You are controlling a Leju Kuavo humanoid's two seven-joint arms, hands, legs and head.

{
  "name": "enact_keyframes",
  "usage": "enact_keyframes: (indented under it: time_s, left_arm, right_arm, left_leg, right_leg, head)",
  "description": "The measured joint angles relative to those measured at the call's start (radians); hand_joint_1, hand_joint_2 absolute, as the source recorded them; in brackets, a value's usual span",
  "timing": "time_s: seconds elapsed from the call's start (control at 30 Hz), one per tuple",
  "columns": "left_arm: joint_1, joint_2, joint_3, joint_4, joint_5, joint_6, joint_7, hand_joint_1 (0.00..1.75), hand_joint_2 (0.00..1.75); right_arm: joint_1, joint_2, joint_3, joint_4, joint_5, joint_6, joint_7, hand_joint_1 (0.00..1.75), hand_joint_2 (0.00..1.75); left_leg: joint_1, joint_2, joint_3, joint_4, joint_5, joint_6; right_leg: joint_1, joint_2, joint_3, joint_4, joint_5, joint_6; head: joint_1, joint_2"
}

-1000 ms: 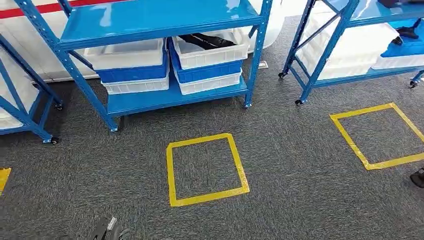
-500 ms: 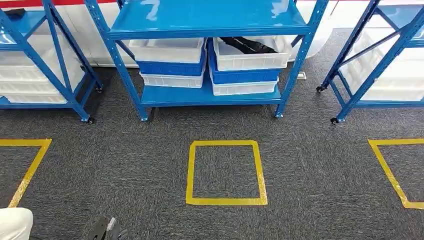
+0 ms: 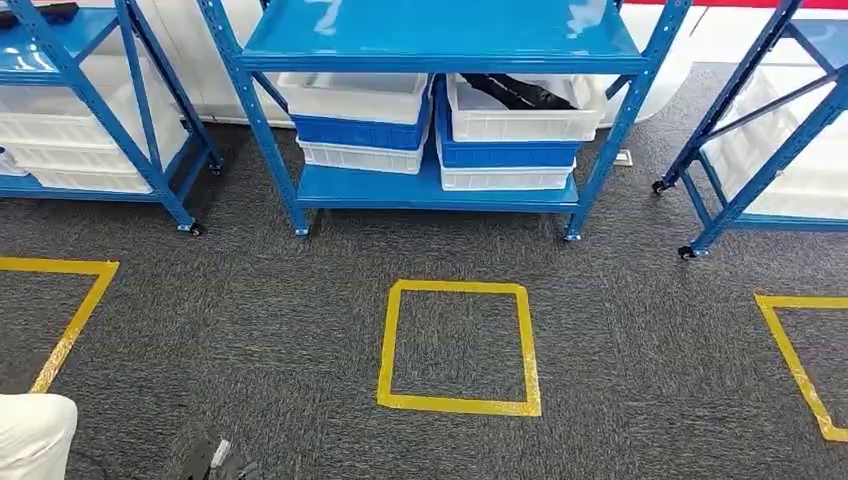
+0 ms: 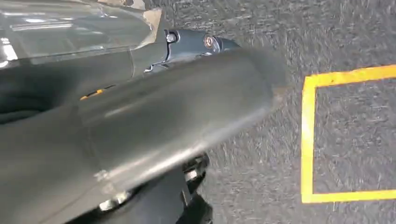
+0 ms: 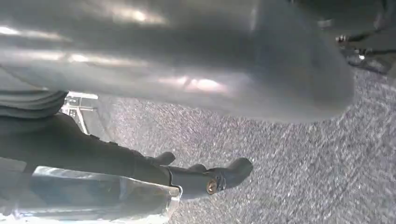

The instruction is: Take the parts from the cabinet and place them on the table.

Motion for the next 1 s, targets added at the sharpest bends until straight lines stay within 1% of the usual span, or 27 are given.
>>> enact_keyframes:
  time_s: [0.03,0.07,0.1,0.13,0.17,0.2,0.23,0.27,0.3,0.33,0.37,0.4,0.43,0.47,0.5,0.53,0.6,0.67,0.73,0.8,0.83,0.9,0.93,1.0]
  left_arm:
    - [0.0,0.0,0.0,0.0,0.0,0.0,-0.002,0.0,0.0]
    - [0.001,-0.002,0.0,0.0,0.0,0.0,-0.002,0.0,0.0]
    - [-0.001,-0.002,0.0,0.001,0.003,-0.001,-0.005,0.0,0.0]
    - [-0.003,0.0,0.0,0.001,0.003,-0.003,-0.005,0.0,0.0]
    - [-0.004,-0.001,0.001,0.002,0.003,-0.003,-0.006,0.0,0.0]
    - [-0.004,-0.001,0.0,0.003,0.003,-0.003,-0.007,0.0,0.0]
    - [-0.003,-0.001,0.0,0.004,0.003,-0.003,-0.007,0.0,0.0]
    - [-0.003,-0.001,-0.001,0.005,0.004,-0.003,-0.007,0.0,0.0]
    - [-0.003,-0.001,-0.002,0.007,0.004,-0.003,-0.007,0.0,0.0]
    - [-0.004,-0.002,-0.003,0.009,0.005,-0.001,-0.007,0.0,0.0]
    - [-0.004,-0.001,-0.004,0.01,0.005,0.002,-0.007,0.0,0.0]
    - [-0.004,0.0,-0.005,0.011,0.006,0.006,-0.007,0.0,0.0]
    - [-0.006,0.001,-0.006,0.013,0.006,0.008,-0.007,0.0,0.0]
    - [-0.007,0.003,-0.008,0.013,0.008,0.01,-0.007,0.0,0.0]
    - [-0.008,0.008,-0.011,0.014,0.01,0.01,-0.007,0.0,0.0]
    - [-0.008,0.009,-0.014,0.016,0.011,0.011,-0.007,0.0,0.0]
    - [-0.008,0.009,-0.017,0.019,0.013,0.011,-0.007,0.0,0.0]
    - [-0.01,0.009,-0.022,0.02,0.014,0.011,-0.007,0.0,0.0]
    - [-0.013,0.01,-0.024,0.021,0.015,0.012,-0.007,0.0,0.0]
    - [-0.014,0.01,-0.027,0.023,0.016,0.012,-0.007,0.0,0.0]
    - [-0.014,0.011,-0.027,0.023,0.018,0.013,-0.007,0.0,0.0]
    - [-0.014,0.011,-0.029,0.024,0.02,0.014,-0.007,0.0,0.0]
    - [-0.014,0.011,-0.029,0.025,0.021,0.014,-0.007,0.0,0.0]
    - [-0.014,0.011,-0.029,0.026,0.022,0.015,-0.007,0.0,0.0]
  right_arm:
    - [-0.002,0.0,0.0,0.0,0.0,0.0,0.0,0.0,0.0]
    - [-0.001,-0.001,0.0,-0.001,0.0,0.0,0.001,0.0,0.0]
    - [0.0,-0.002,0.0,-0.001,0.0,0.0,0.0,0.0,0.0]
    - [0.0,-0.001,0.0,-0.001,0.0,0.0,0.0,0.0,0.0]
    - [0.0,-0.002,-0.001,-0.001,-0.001,0.0,0.0,0.0,0.0]
    - [0.0,-0.003,-0.002,-0.001,-0.001,0.0,0.0,0.0,0.0]
    - [0.001,-0.004,-0.004,-0.001,-0.001,0.0,0.0,0.0,0.0]
    - [0.001,-0.005,-0.006,-0.001,-0.002,0.0,0.0,0.0,0.0]
    - [0.004,-0.006,-0.008,-0.001,-0.003,0.0,0.001,0.0,0.0]
    - [0.005,-0.007,-0.009,-0.001,-0.003,0.0,0.001,0.0,0.0]
    - [0.005,-0.009,-0.01,-0.001,-0.003,-0.001,0.001,0.0,0.0]
    - [0.006,-0.009,-0.011,0.0,-0.003,-0.002,0.001,0.0,0.0]
    - [0.004,-0.009,-0.012,0.0,-0.002,-0.003,0.001,0.0,0.0]
    - [0.001,-0.009,-0.014,0.0,-0.001,-0.003,0.001,0.0,0.0]
    - [0.0,-0.009,-0.015,0.0,-0.001,-0.003,0.001,0.0,0.0]
    - [0.0,-0.008,-0.016,0.0,-0.001,-0.003,0.002,0.0,0.0]
    - [0.0,-0.008,-0.016,0.0,-0.001,-0.003,0.002,0.0,0.0]
    - [0.0,-0.008,-0.017,0.0,-0.001,-0.003,0.002,0.0,0.0]
    - [0.0,-0.008,-0.017,0.0,-0.001,-0.003,0.002,0.0,0.0]
    - [0.0,-0.008,-0.017,0.0,0.0,-0.003,0.002,0.0,0.0]
    - [0.0,-0.008,-0.017,0.0,0.002,-0.003,0.002,0.0,0.0]
    - [0.0,-0.008,-0.017,0.0,0.002,-0.003,0.002,0.0,0.0]
    - [0.0,-0.008,-0.017,0.0,0.002,-0.003,0.002,0.0,0.0]
    - [0.0,-0.008,-0.017,0.0,0.002,-0.003,0.002,0.0,0.0]
  left_leg:
    - [0.0,-0.005,0.009,-0.012,0.002,0.006]
    - [0.016,-0.008,0.026,-0.03,0.012,0.012]
    - [0.013,-0.01,0.034,-0.038,0.011,0.015]
    - [0.014,-0.011,0.037,-0.037,0.011,0.02]
    - [0.014,-0.013,0.04,-0.037,0.008,0.024]
    - [0.013,-0.017,0.041,-0.037,0.004,0.025]
    - [0.012,-0.021,0.044,-0.037,0.001,0.024]
    - [0.013,-0.027,0.05,-0.036,-0.004,0.023]
    - [0.014,-0.033,0.057,-0.036,-0.008,0.02]
    - [0.015,-0.037,0.067,-0.035,-0.015,0.016]
    - [0.015,-0.039,0.075,-0.034,-0.021,0.012]
    - [0.009,-0.041,0.075,-0.032,-0.029,0.002]
    - [0.005,-0.042,0.077,-0.027,-0.04,-0.002]
    - [0.005,-0.041,0.077,-0.027,-0.04,-0.003]
    - [0.007,-0.04,0.077,-0.025,-0.039,0.011]
    - [0.009,-0.039,0.076,-0.025,-0.04,0.017]
    - [0.011,-0.037,0.08,-0.03,-0.04,0.017]
    - [0.011,-0.035,0.082,-0.035,-0.04,0.017]
    - [0.011,-0.035,0.084,-0.038,-0.04,0.017]
    - [0.012,-0.034,0.085,-0.041,-0.042,0.013]
    - [0.012,-0.034,0.085,-0.042,-0.041,0.01]
    - [0.014,-0.034,0.085,-0.042,-0.041,-0.005]
    - [0.015,-0.034,0.085,-0.042,-0.041,-0.01]
    - [0.015,-0.034,0.085,-0.043,-0.041,-0.012]
  right_leg:
    - [0.006,-0.004,0.01,-0.007,-0.002,0.006]
    - [0.009,-0.003,0.015,0.002,-0.007,0.011]
    - [0.007,0.01,0.001,0.04,-0.025,0.008]
    - [0.003,0.02,-0.04,0.111,-0.056,0.003]
    - [0.001,0.024,-0.094,0.201,-0.087,0.001]
    - [0.0,0.026,-0.138,0.27,-0.106,0.003]
    - [0.0,0.028,-0.173,0.314,-0.109,0.009]
    - [0.0,0.028,-0.18,0.305,-0.091,0.018]
    - [-0.001,0.028,-0.162,0.248,-0.052,0.03]
    - [-0.005,0.028,-0.127,0.153,0.001,0.044]
    - [-0.008,0.029,-0.095,0.068,0.043,0.051]
    - [-0.01,0.029,-0.078,0.012,0.072,0.047]
    - [-0.007,0.029,-0.072,0.007,0.076,0.034]
    - [-0.008,0.03,-0.072,0.008,0.076,0.026]
    - [-0.012,0.029,-0.072,0.007,0.08,0.023]
    - [-0.008,0.031,-0.072,0.007,0.079,0.022]
    - [-0.004,0.033,-0.072,0.007,0.077,0.018]
    - [-0.003,0.034,-0.072,0.007,0.075,0.015]
    - [-0.003,0.034,-0.072,0.007,0.073,0.01]
    - [-0.002,0.034,-0.072,0.007,0.072,0.01]
    - [-0.001,0.034,-0.072,0.007,0.072,0.01]
    - [0.001,0.034,-0.071,0.008,0.072,0.008]
    - [0.001,0.034,-0.071,0.008,0.073,0.006]
    - [0.002,0.034,-0.071,0.008,0.073,0.004]
  head:
    - [-0.002,0.0]
    - [0.001,0.0]
    - [0.002,0.0]
    - [0.005,0.0]
    - [0.008,0.0]
    - [0.007,0.0]
    - [0.008,0.0]
    - [0.007,0.0]
    - [0.009,0.0]
    - [0.009,0.0]
    - [0.01,0.0]
    - [0.013,0.0]
    - [0.012,0.0]
    - [0.007,0.0]
    - [0.006,0.0]
    - [0.005,0.0]
    - [0.006,0.0]
    - [0.005,0.0]
    - [0.005,0.0]
    - [0.006,0.0]
    - [0.005,0.0]
    - [0.005,0.0]
    - [0.006,0.0]
    - [0.006,0.0]
